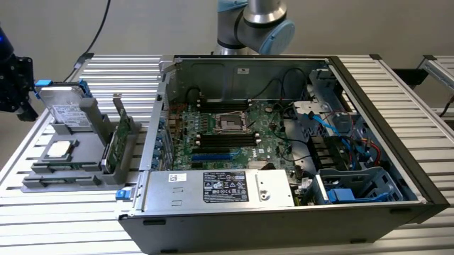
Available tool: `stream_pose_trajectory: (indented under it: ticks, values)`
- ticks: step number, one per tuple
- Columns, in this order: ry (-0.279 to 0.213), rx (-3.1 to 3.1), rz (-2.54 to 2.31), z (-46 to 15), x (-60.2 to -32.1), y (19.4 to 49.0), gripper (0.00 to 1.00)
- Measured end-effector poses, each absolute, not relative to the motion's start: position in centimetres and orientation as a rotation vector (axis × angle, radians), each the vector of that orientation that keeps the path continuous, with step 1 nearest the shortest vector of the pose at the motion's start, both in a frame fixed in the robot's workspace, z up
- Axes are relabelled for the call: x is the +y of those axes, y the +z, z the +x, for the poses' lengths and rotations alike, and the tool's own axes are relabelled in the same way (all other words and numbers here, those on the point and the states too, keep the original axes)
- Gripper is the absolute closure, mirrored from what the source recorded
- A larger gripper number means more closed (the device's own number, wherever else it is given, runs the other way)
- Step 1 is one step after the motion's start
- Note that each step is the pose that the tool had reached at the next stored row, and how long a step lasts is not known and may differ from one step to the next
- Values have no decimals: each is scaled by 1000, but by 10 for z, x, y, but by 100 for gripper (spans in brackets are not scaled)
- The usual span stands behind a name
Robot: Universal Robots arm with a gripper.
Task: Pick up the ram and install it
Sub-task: 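Pick up the ram and move it above insertion slot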
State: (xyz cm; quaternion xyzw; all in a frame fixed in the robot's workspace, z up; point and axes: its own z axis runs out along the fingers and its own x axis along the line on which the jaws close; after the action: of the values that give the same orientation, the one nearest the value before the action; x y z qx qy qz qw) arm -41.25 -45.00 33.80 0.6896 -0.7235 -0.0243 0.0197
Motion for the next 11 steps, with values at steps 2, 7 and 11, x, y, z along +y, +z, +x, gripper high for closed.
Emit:
stream_pose_trajectory:
  ticks: [2, 7, 11]
  values:
    - [-75, -2205, 2180, -413, -450, 336, 90]
    - [-73, -2125, 2256, -413, -450, 332, 90]
    - [-73, -2125, 2256, -413, -450, 332, 76]
